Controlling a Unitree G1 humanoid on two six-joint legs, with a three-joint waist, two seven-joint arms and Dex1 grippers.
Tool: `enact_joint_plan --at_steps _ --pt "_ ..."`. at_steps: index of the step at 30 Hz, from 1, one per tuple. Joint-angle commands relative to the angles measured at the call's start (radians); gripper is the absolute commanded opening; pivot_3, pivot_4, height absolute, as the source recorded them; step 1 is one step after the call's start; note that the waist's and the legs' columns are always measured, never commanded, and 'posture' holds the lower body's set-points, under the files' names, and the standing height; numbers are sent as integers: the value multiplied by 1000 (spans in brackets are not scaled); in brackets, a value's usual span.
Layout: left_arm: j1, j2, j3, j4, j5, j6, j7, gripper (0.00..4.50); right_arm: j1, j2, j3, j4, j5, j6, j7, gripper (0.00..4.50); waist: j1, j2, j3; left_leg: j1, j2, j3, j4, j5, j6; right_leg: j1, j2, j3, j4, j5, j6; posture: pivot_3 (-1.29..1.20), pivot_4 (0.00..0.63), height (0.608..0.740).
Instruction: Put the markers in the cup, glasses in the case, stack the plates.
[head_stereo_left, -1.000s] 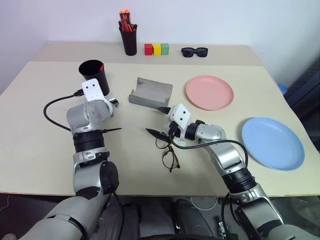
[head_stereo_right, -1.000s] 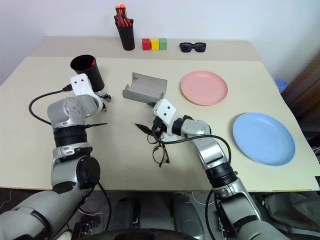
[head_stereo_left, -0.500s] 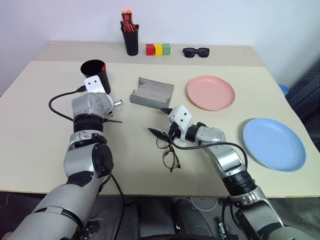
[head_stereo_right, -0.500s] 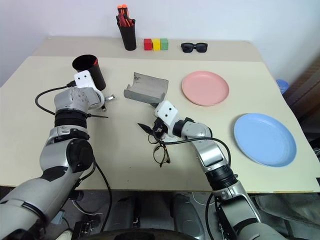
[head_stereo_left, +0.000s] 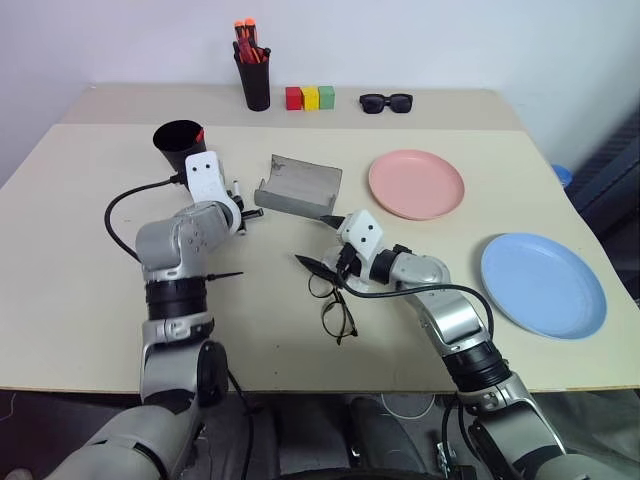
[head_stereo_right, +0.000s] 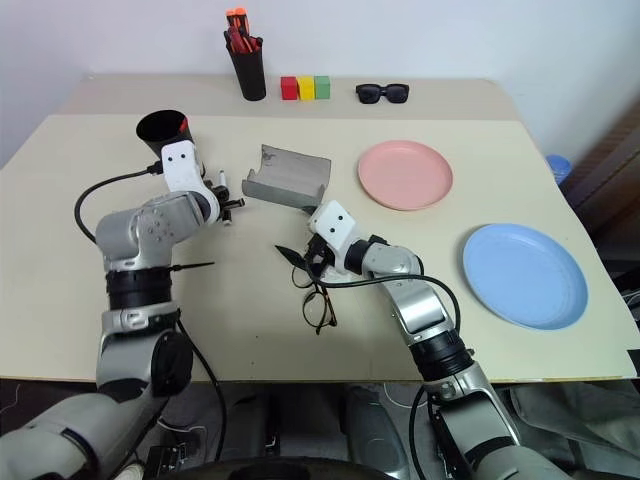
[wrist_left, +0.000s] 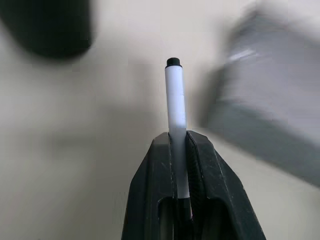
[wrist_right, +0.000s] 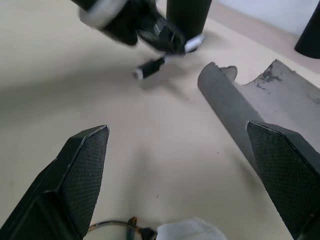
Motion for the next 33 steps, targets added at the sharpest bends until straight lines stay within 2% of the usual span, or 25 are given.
enact_joint_plan --at_steps 1,4,7,10,13,17,24,33 --pt "-6 18 17 -164 -11 -199 -58 67 -52 53 -71 9 27 -24 -78 4500 2 0 0 0 0 0 0 0 0 0 0 0 0 0 0 0 150 740" --pt "-46 75 -13 -135 125 -393 3 67 -92 128 -133 48 33 -35 -196 4500 1 0 0 0 0 0 0 0 0 0 0 0 0 0 -1 0 150 740" --pt "-115 112 -40 3 269 -615 107 67 -116 184 -153 64 50 -33 -237 4500 2 0 0 0 0 0 0 0 1 0 0 0 -1 0 -1 0 150 740" --pt "-211 150 -53 261 374 -880 194 67 -127 224 -130 85 35 -66 -249 4500 4 0 0 0 0 0 0 -1 2 0 0 0 -2 0 -1 0 150 740" --pt "-268 171 -55 444 407 -1023 217 67 -132 244 -120 105 26 -93 -258 4500 4 0 0 -1 0 1 0 -1 3 0 0 0 -3 0 -1 0 150 740" --pt "-347 207 -81 786 446 -1253 225 67 -134 284 -93 143 4 -137 -285 4500 3 0 0 -1 0 1 0 -1 3 -1 0 0 -2 0 -1 0 150 740" --pt "-390 207 -70 1072 432 -1409 231 67 -103 287 -87 127 7 -143 -293 4500 2 0 0 -2 0 2 -2 -1 3 -2 0 0 -3 0 0 0 150 740" --pt "-404 193 -52 1176 388 -1444 207 67 -89 281 -89 111 8 -137 -294 4500 1 0 0 -2 0 2 -2 -1 3 -3 0 0 -3 0 0 0 150 740"
